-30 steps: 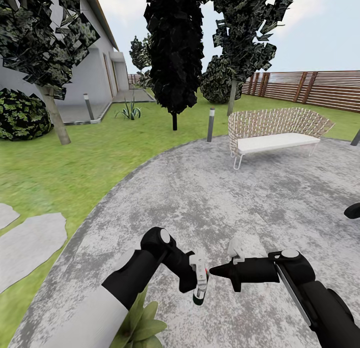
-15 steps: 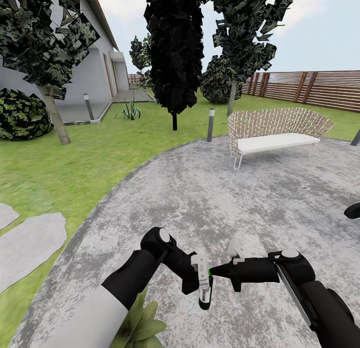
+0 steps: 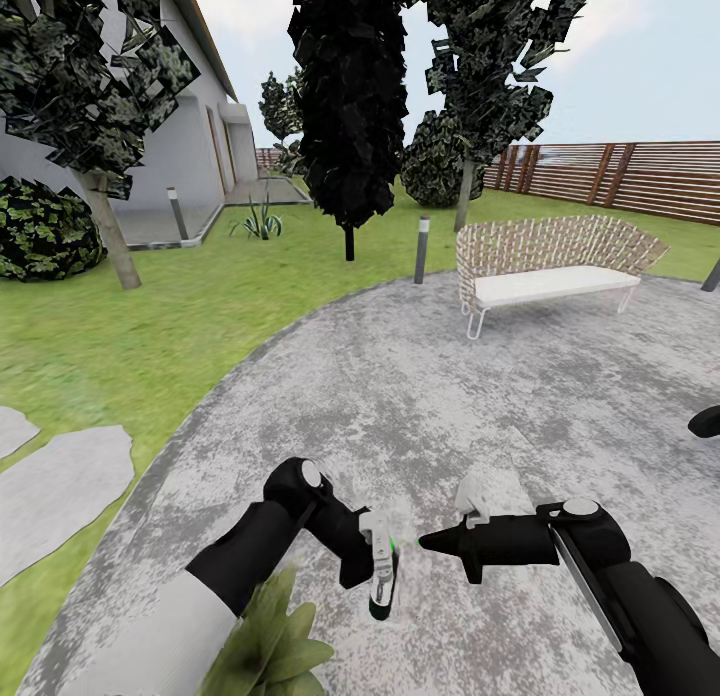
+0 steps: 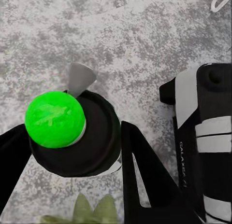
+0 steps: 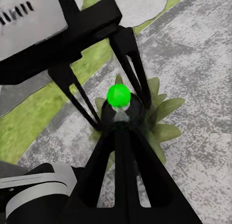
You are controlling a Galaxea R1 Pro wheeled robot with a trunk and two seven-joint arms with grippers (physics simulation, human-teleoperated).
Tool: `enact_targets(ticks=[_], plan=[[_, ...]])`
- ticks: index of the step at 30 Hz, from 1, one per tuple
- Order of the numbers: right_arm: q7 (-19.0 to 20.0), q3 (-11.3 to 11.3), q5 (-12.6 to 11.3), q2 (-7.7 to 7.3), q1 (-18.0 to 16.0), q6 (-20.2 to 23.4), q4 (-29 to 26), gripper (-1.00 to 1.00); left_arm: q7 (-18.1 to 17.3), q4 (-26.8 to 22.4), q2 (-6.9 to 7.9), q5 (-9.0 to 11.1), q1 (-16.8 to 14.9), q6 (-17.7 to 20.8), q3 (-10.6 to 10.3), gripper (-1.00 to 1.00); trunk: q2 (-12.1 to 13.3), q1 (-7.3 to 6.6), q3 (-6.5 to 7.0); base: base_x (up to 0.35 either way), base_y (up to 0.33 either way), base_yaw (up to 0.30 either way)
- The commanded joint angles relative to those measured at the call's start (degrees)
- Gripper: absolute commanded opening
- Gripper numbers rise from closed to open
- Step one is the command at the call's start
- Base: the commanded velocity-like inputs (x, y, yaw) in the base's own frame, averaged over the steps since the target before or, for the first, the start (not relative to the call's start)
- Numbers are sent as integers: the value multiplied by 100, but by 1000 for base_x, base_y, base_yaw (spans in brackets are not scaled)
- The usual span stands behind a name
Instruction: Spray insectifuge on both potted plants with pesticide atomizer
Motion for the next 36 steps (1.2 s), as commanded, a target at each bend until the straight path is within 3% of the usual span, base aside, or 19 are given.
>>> enact_targets(ticks=[1, 4, 9, 10, 12, 13, 14, 15, 17, 18, 20, 21, 22, 23, 27, 29, 32, 34, 36], plan=[[27, 2, 21, -2, -5, 38, -5, -100, -36, 1, 228, -42, -3, 65, 15, -100, -3, -1, -5, 0, 0, 0], [29, 2, 22, -2, -5, 38, -6, -100, -44, 0, 637, -238, -3, 71, 34, -100, -3, -1, -5, 0, 0, 0], [27, -6, 40, -2, -2, 44, -5, -100, -183, -26, 1066, -528, -18, 84, 77, -100, -3, -1, -5, 0, 0, 0], [13, -10, 48, -2, 1, 42, 10, -100, -223, -31, 1135, -548, -74, 90, 221, -100, -3, -1, -5, 0, 0, 0], [-6, -13, 62, -2, 3, 40, 182, -100, -256, -39, 1164, -560, -212, 98, 653, -100, -3, -1, -5, 0, 0, 0], [-15, -21, 72, -4, 3, 39, 444, -100, -279, -42, 1163, -553, -335, 147, 1087, -100, -3, -1, -5, 0, 0, 0], [-21, -30, 76, -7, 4, 42, 604, -100, -290, -43, 1150, -541, -419, 252, 1371, -100, -3, -1, -5, 0, 0, 0], [-24, -42, 78, -8, 4, 43, 729, -100, -297, -44, 1136, -532, -498, 431, 1634, -100, -3, -1, -5, 0, 0, 0], [-134, -84, 81, -34, 4, 46, 964, -100, -301, -51, 1136, -520, -711, 1209, 2336, -100, -3, -1, -5, 0, 0, 0], [-393, -143, 82, -53, 4, 46, 1164, -100, -301, -81, 1163, -520, -765, 1545, 2706, -100, -3, -1, -5, 0, 0, 0], [-983, -321, 82, -66, 7, 43, 1589, -100, -300, -144, 1230, -537, -798, 1844, 3259, -100, -3, -1, -5, 0, 0, 0], [-1482, -514, 80, -73, 7, 41, 1946, -100, -300, -169, 1306, -551, -805, 2009, 3659, -100, -3, -1, -5, 0, 0, 0], [-1772, -636, 80, -75, 8, 35, 2167, 100, -300, -178, 1363, -558, -807, 2120, 3891, -100, -3, -1, -5, 0, 0, 0], [-2004, -726, 81, -77, 10, 8, 2357, 100, -300, -181, 1425, -563, -807, 2230, 4072, -100, -3, -1, -5, 0, 0, 0], [-2561, -873, 78, -80, 15, -283, 2789, 100, -300, -184, 1569, -596, -762, 2424, 4340, -100, -3, -1, -5, 0, 0, 0], [-3105, -899, 75, -72, 23, -407, 2883, 100, -300, -181, 1605, -750, -739, 2455, 4379, -100, -3, -1, -5, 0, 0, 0], [-4123, -906, 67, -35, 28, -456, 2925, 100, -300, -174, 1630, -1074, -728, 2467, 4395, -100, -3, -1, -5, 0, 0, 0], [-5192, -906, 44, -18, 30, -469, 2936, 100, -300, 37, 1637, -1489, -714, 2471, 4400, -100, -3, -1, -5, 0, 0, 0], [-5424, -907, 34, -16, 30, -471, 2934, 100, -298, 472, 1634, -1676, -665, 2466, 4400, -100, -3, -1, -5, 0, 0, 0]])
